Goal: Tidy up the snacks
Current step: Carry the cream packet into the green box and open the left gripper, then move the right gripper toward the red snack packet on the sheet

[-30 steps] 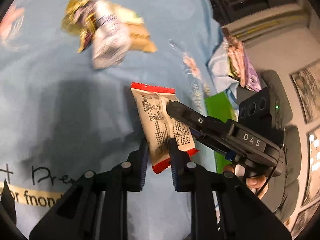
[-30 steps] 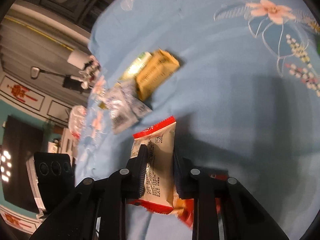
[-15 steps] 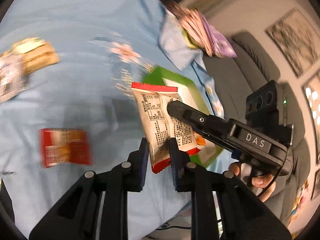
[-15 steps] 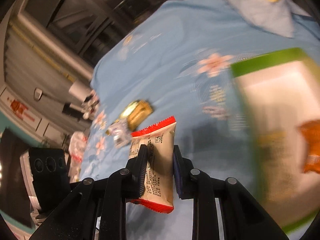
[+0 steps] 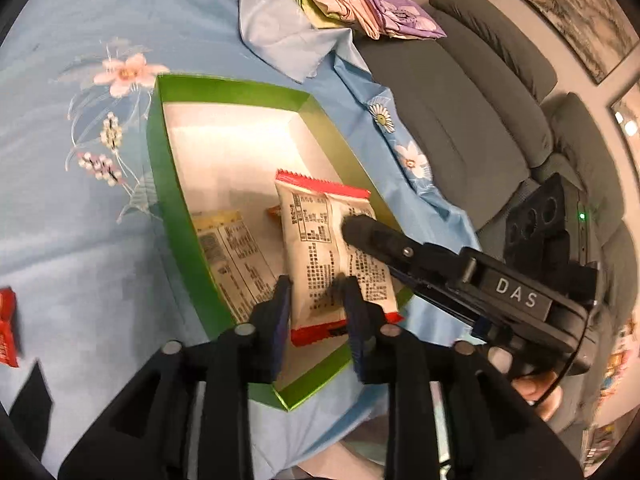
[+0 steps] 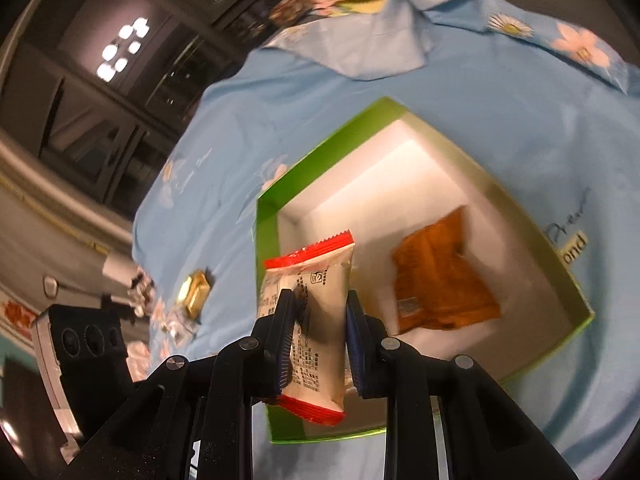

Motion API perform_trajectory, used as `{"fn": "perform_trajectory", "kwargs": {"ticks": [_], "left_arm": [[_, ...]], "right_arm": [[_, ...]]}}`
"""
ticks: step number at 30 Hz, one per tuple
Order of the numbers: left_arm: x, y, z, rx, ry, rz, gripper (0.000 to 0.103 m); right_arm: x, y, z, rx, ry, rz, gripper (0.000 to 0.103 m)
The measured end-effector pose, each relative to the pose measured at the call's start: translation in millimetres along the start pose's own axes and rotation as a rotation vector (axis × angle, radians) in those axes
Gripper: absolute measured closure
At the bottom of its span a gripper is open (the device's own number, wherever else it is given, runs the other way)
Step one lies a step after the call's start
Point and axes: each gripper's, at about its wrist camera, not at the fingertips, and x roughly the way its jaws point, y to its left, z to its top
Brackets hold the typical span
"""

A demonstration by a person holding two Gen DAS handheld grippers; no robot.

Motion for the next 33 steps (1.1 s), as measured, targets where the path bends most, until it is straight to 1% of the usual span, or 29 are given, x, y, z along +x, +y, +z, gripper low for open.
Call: {"fn": "perform_trajectory", "kwargs": {"ticks": [1,2,3,4,5,6,8,11,13,14,17,19,22,23,24,26,27,29,30,31,32,33], "left_arm": [[-1.8,-2.8,-2.4,0.021,-0.002,0.025,0.03],[-4.4,-3.9,-3.9,0.037,-0.011,0.026,0.009],[-11.5,-5.4,-6.9,0.05,-0.042,0.024,0.001],[-18.1,-5.9,-10.1,0.052,-0.068,0.041,0.0],[-23.7,-5.7,-11.4,0.054,-0.091,0.066,0.0],[-30.4,-4.2,-12.9,0.059,-0.106,0.081,0.0],[-41.1,3.0,-13.9,0.045,-0.12,0.078,0.0],[-59.1,18.1,-18.6,0.023,-0.133,0.087,0.0],[-74.3,33.8,-26.0,0.018,-0.145,0.111,0.0],[-82.6,43.6,-29.4,0.006,-0.155,0.123,0.0],[-112.4,83.1,-40.4,-0.051,-0.19,0.143,0.0],[-133.9,114.8,-52.7,-0.084,-0.225,0.168,0.0],[-155.9,160.1,-66.7,-0.146,-0.275,0.184,0.0],[-158.0,173.3,-68.1,-0.176,-0.272,0.172,0.0],[-157.1,190.0,-69.6,-0.216,-0.257,0.131,0.0],[-152.9,211.1,-72.1,-0.277,-0.231,0.053,0.0],[-148.3,221.3,-72.4,-0.311,-0.209,0.036,0.0],[-141.9,231.2,-70.6,-0.347,-0.177,0.034,0.0],[-139.6,235.2,-69.2,-0.356,-0.175,0.029,0.0],[-137.8,237.9,-67.8,-0.358,-0.173,0.008,0.0],[-134.5,241.7,-67.1,-0.37,-0.163,-0.028,0.0],[-128.5,247.4,-67.9,-0.4,-0.137,-0.07,0.0]], "right_arm": [[-4.7,-4.9,-0.9,0.014,-0.009,-0.005,0.076],[-7.2,-7.4,-1.4,0.028,-0.017,-0.017,0.065],[-9.1,-7.1,-2.7,0.04,-0.024,-0.026,0.055],[-13.0,-7.3,-4.4,0.059,-0.045,-0.03,0.032],[-17.9,-8.7,-5.6,0.071,-0.07,-0.023,0.015],[-23.1,-5.7,-7.8,0.08,-0.1,-0.002,0.011],[-26.6,-1.6,-9.7,0.079,-0.103,0.034,0.01],[-23.6,14.1,-16.6,0.067,-0.064,0.061,0.009],[-20.5,26.2,-24.6,0.054,-0.046,0.075,0.009],[-20.0,32.5,-29.1,0.044,-0.039,0.095,0.009],[-12.1,59.5,-44.1,0.004,-0.012,0.186,0.009],[-0.5,80.2,-52.1,-0.04,0.007,0.223,0.009],[27.7,110.3,-67.5,-0.098,0.072,0.252,0.009],[40.6,116.3,-69.6,-0.109,0.089,0.249,0.009],[58.0,123.2,-73.7,-0.116,0.107,0.242,0.009],[84.9,128.5,-80.4,-0.094,0.148,0.229,0.009],[106.8,129.5,-83.6,-0.067,0.188,0.241,0.009],[138.1,128.8,-90.8,-0.011,0.246,0.261,0.009],[150.3,127.7,-94.5,0.016,0.266,0.262,0.009],[164.5,127.0,-99.2,0.046,0.289,0.262,0.009],[176.7,125.3,-101.2,0.068,0.304,0.268,0.009],[188.4,122.1,-102.3,0.096,0.316,0.278,0.009]]}}
